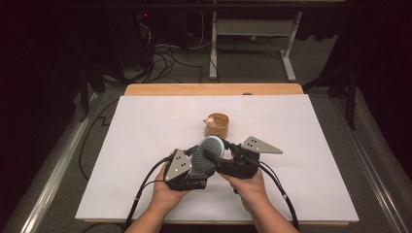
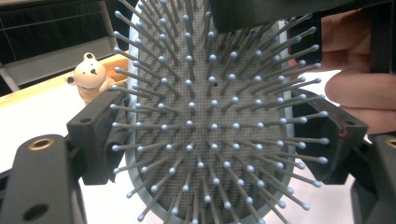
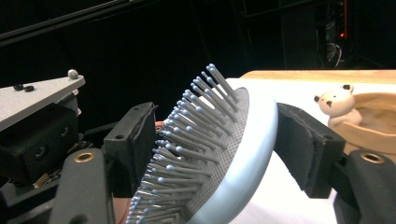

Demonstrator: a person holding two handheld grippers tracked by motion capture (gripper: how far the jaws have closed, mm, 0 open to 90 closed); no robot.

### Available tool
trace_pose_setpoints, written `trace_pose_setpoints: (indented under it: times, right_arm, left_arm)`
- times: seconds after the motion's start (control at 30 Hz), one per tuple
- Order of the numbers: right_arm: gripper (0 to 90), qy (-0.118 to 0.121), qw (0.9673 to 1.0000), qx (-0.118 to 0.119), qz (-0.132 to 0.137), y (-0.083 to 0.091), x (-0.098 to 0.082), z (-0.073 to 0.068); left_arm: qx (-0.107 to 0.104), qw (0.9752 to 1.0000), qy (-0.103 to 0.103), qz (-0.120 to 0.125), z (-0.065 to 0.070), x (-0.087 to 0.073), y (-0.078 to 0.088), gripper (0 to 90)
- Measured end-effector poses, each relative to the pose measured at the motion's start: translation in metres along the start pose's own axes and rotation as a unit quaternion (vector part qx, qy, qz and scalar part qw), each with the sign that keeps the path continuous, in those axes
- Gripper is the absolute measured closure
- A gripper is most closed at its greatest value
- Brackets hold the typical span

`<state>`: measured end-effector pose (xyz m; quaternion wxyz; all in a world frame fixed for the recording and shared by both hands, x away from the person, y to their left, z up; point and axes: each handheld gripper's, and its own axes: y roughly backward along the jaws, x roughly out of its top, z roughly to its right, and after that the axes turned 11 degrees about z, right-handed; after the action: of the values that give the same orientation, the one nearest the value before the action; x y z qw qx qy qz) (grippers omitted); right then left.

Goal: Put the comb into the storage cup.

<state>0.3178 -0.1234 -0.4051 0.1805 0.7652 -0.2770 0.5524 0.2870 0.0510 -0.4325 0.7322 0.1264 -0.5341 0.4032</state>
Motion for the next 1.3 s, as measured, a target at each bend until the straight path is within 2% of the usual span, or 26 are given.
trace_pose_setpoints:
  times: [0.27, 0.6, 0.9, 1.3]
  right_arm:
    - [39.2, -0.015, 0.9998, 0.009, -0.002, -0.0008, -0.0016, -0.0001]
    - [42.3, -0.020, 0.9998, 0.006, -0.007, 0.0002, -0.0014, 0.0014]
    - [49.1, -0.042, 0.9991, 0.001, -0.010, 0.0015, 0.0004, 0.0036]
    - [54.8, -0.052, 0.9986, -0.005, -0.009, 0.0026, 0.0018, 0.0045]
  left_arm:
    - [0.001, 1.0000, -0.001, -0.001, 0.0005, -0.0003, 0.0001, 20.6]
    - [0.002, 1.0000, -0.003, -0.004, 0.0007, -0.0014, -0.0006, 20.7]
    - [0.004, 0.9999, -0.008, -0.004, 0.0019, -0.0019, -0.0008, 20.6]
    - [0.006, 0.9998, -0.017, -0.003, 0.0035, -0.0027, -0.0009, 20.6]
